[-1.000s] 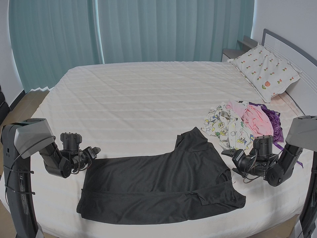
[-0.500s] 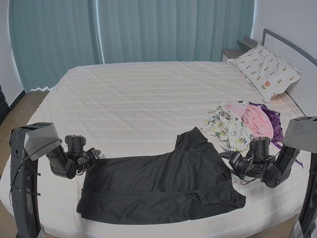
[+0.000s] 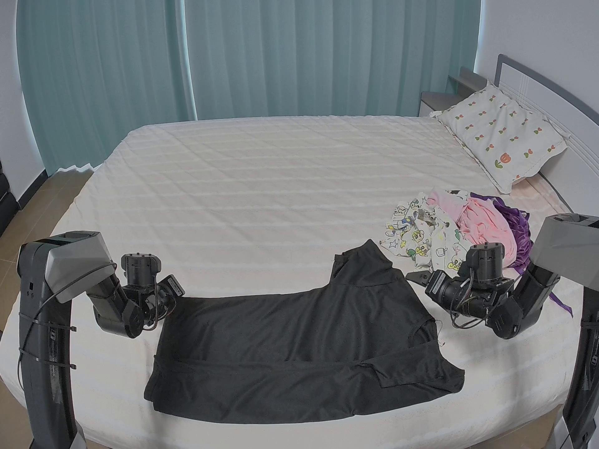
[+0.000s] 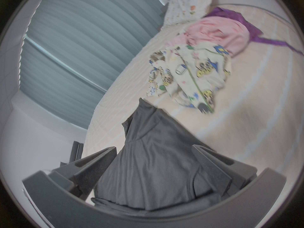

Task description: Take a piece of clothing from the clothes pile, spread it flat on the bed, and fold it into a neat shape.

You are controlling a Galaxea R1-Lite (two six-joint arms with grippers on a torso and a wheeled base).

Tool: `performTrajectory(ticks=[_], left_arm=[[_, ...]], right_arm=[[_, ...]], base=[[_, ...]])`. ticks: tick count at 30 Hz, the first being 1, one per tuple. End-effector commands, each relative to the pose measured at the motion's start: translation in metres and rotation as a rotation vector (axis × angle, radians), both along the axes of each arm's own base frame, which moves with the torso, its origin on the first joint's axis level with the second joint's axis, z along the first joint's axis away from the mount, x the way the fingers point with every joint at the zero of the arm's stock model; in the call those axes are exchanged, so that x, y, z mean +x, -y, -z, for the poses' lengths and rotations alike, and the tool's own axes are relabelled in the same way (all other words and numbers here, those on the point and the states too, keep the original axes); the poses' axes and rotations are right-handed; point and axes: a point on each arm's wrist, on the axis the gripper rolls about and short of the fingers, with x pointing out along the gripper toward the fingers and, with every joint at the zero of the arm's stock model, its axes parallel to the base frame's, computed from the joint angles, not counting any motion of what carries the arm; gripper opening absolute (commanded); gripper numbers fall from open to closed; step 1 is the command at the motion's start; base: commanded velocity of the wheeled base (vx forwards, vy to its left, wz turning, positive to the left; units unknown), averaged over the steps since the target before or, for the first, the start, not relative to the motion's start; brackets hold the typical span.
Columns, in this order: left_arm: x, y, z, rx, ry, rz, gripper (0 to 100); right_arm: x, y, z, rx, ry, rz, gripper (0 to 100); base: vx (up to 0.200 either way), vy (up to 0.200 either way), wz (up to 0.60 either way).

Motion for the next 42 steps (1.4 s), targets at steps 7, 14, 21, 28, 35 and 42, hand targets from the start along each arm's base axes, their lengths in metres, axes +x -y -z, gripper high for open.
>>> performTrajectory(ticks=[7,14,21,28,35,42], left_arm=[[-0.008,-0.002,-0.015,-0.056,0.045,-0.048,0],[-0.011,-0.001,-0.014,-0.067,0.039,-0.054,0],[-0.011,-0.001,-0.013,-0.067,0.037,-0.054,0],[-0.011,-0.001,-0.013,-0.073,0.038,-0.058,0],[-0.011,-0.001,-0.014,-0.076,0.040,-0.059,0],[-0.011,-0.003,-0.020,-0.082,0.053,-0.072,0]], right_arm=[[0.081,-0.016,0.035,-0.194,0.056,-0.123,100],[0.112,-0.021,0.046,-0.233,0.055,-0.145,100],[0.124,-0.028,0.059,-0.235,0.052,-0.154,100],[0.130,-0.032,0.058,-0.235,0.051,-0.160,0],[0.129,-0.029,0.051,-0.226,0.053,-0.148,0],[0.125,-0.013,0.037,-0.211,0.061,-0.113,0]], base=[[0.000,0.000,0.00],[0.000,0.000,0.00],[0.000,0.000,0.00],[0.000,0.000,0.00],[0.000,0.000,0.00],[0.000,0.000,0.00]])
